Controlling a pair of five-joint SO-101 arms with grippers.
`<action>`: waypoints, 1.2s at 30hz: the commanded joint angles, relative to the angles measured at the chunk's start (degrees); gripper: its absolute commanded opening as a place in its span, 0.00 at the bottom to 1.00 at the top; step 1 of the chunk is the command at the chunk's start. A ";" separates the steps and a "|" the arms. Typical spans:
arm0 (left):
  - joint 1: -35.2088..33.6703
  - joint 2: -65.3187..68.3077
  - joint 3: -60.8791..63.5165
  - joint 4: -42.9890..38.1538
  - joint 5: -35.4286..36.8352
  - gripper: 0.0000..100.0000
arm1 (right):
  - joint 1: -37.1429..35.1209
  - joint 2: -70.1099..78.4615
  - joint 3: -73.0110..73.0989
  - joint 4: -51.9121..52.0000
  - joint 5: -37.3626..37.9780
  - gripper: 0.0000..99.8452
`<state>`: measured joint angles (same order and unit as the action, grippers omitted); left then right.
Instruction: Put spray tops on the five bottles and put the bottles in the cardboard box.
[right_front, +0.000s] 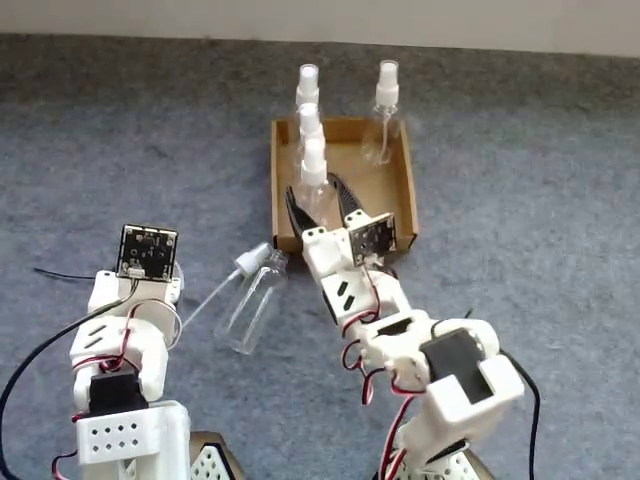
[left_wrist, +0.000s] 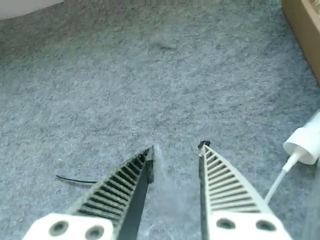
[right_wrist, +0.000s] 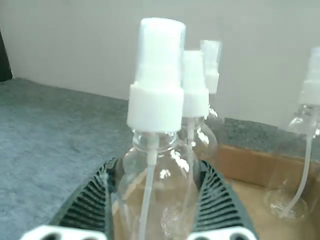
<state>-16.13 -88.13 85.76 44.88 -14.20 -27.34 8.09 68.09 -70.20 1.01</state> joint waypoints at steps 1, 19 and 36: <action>0.92 -0.84 -0.40 -1.41 0.53 0.14 | 0.57 2.95 -3.21 -4.88 0.53 0.00; 0.92 -0.84 -0.40 -1.49 0.53 0.14 | 0.48 13.85 -6.02 -15.34 0.62 0.00; 0.92 -0.84 -0.31 -1.32 0.44 0.14 | -2.33 13.76 -5.67 -14.99 4.92 0.18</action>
<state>-16.13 -88.13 85.76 44.53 -14.20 -29.10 22.42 64.22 -84.26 5.23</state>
